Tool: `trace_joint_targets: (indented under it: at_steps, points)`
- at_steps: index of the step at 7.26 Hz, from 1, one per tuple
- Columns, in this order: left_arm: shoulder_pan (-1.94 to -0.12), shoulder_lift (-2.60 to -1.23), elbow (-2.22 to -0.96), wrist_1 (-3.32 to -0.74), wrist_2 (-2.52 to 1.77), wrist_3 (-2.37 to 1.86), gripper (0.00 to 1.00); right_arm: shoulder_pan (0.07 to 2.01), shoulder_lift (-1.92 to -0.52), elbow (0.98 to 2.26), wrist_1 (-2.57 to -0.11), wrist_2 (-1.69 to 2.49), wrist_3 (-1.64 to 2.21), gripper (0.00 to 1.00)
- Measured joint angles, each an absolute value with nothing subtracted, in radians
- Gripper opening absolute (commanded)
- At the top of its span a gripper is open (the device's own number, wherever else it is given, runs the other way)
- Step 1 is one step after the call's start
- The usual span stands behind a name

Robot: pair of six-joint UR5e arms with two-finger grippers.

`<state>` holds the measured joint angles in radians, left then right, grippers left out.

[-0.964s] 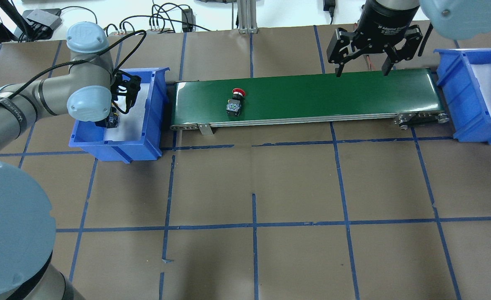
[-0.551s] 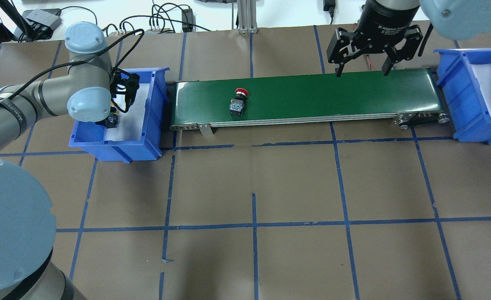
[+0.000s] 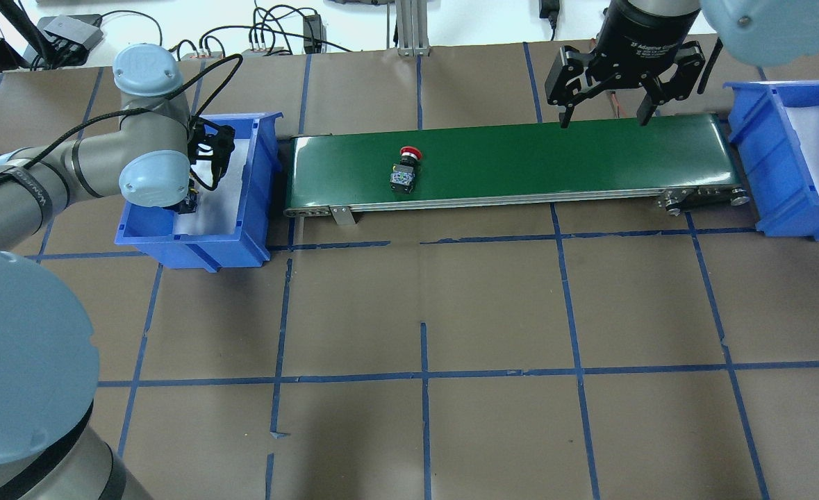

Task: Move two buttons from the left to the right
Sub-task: 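Return the left gripper to the bin and grasp the yellow-capped button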

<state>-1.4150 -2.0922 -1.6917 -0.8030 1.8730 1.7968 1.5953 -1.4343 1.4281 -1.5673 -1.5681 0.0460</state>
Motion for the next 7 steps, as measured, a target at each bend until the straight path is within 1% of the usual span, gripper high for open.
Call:
trace_joint_targets:
  at_steps: [7]
  points:
    - [-1.415, -2.116, -1.698, -0.796, 1.873, 1.796, 0.96, 1.595, -1.435, 1.428, -1.567, -1.569, 0.047, 1.0]
